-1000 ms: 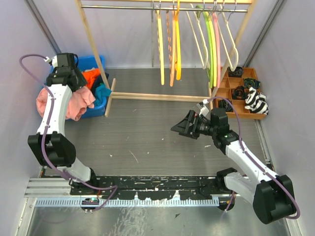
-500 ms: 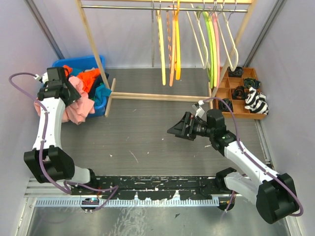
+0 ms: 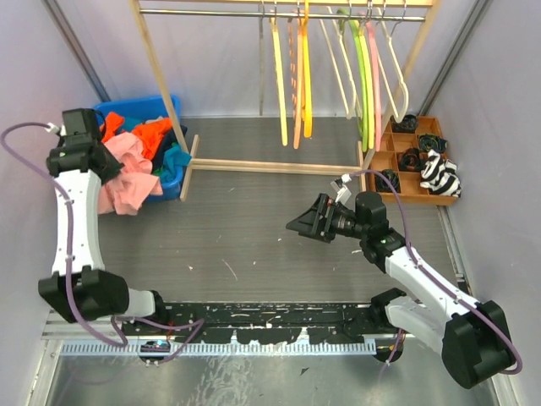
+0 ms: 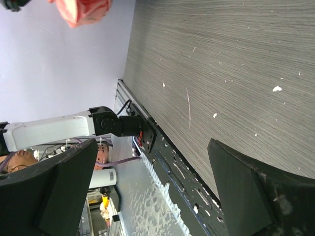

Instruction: Place the t-shirt on the hanger

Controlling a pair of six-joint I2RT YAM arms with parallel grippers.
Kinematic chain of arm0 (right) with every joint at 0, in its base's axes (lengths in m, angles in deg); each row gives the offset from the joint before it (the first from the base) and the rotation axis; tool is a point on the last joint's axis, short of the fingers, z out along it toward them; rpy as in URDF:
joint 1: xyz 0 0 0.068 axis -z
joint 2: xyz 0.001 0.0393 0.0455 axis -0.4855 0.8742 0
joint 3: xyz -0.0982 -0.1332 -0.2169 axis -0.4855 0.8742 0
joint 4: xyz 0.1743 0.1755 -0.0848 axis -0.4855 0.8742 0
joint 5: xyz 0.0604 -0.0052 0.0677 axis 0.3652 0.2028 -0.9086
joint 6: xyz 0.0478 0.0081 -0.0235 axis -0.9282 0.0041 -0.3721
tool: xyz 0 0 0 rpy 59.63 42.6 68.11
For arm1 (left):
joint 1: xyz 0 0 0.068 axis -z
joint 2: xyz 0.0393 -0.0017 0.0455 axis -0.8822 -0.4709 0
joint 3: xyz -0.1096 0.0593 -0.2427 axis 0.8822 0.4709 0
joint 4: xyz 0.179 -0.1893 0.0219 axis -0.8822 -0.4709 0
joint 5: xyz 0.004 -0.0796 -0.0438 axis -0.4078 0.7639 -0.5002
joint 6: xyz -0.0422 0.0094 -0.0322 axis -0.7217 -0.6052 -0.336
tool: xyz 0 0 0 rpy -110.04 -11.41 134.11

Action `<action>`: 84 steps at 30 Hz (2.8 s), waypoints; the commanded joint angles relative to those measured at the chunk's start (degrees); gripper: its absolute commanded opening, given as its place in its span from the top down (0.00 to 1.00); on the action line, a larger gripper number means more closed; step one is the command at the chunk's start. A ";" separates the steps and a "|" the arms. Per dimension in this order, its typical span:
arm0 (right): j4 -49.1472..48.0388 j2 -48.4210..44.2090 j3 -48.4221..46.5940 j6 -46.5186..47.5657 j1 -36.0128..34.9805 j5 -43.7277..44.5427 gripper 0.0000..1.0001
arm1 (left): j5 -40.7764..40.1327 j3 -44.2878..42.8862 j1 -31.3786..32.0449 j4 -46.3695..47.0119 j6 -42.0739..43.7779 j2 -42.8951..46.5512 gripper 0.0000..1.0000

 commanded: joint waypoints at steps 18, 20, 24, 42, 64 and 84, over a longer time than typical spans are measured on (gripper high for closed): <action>-4.30 -3.37 0.09 -1.92 -1.39 0.51 0.00 | 7.14 -59.01 -0.33 -22.39 -7.23 -0.96 0.94; -4.10 -3.29 -0.03 -1.96 -1.41 0.40 0.00 | 9.21 -58.18 -0.41 -20.66 -8.24 -0.53 0.94; -2.44 -3.54 -0.85 -0.88 -1.42 0.80 0.00 | 11.99 -57.95 -0.34 -19.12 -9.84 0.41 0.94; -4.55 -1.31 -0.67 -1.29 -1.52 1.58 0.00 | 48.63 -42.19 -0.25 5.99 -31.43 9.85 0.97; -27.13 12.67 -9.27 -8.70 -14.27 7.78 0.00 | 25.61 -9.60 41.66 9.46 -23.53 18.47 1.00; -29.36 21.63 -17.79 2.40 -34.01 43.48 0.00 | 13.35 -11.54 60.44 8.09 -21.84 14.30 1.00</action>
